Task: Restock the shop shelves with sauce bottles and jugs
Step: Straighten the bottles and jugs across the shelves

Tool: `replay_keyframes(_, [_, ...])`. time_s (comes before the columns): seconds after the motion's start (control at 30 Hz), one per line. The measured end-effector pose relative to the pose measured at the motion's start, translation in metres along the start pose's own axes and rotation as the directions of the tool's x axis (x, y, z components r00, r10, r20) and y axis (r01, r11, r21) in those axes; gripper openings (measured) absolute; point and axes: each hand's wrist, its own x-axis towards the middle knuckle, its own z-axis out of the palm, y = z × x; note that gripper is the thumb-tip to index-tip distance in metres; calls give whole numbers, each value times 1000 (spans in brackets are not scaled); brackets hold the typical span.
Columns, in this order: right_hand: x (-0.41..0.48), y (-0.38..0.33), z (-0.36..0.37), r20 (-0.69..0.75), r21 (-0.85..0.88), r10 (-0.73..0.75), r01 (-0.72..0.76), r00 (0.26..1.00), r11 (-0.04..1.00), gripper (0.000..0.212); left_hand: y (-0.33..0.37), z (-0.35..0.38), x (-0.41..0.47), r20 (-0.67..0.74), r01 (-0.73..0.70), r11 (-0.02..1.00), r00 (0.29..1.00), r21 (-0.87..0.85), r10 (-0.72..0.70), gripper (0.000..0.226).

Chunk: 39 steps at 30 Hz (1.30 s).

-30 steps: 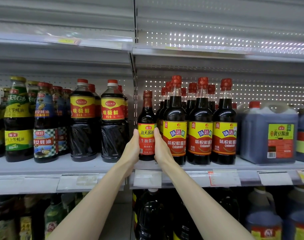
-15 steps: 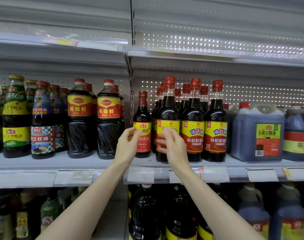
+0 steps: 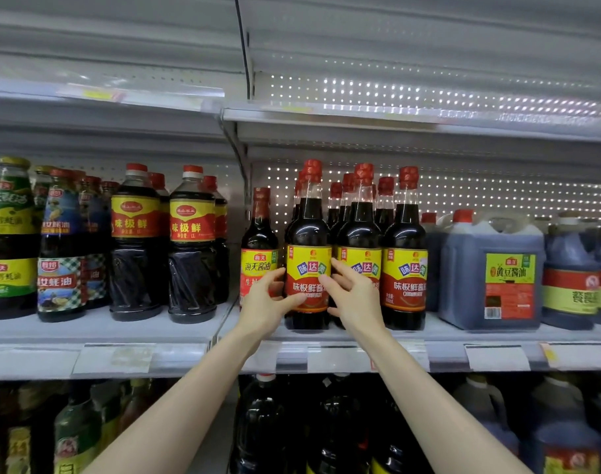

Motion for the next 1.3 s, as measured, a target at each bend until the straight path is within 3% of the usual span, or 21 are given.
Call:
replay_keyframes(0.3, [9,10,0,3,-16,-14,14,1000,1000,54,-1,4,4,-36,-34,999,999,14,34,52])
replay_keyframes(1.3, [11,12,8,25,-26,42,-41,999,999,50,5,5,5,-71,37,998,997,48,-34,50])
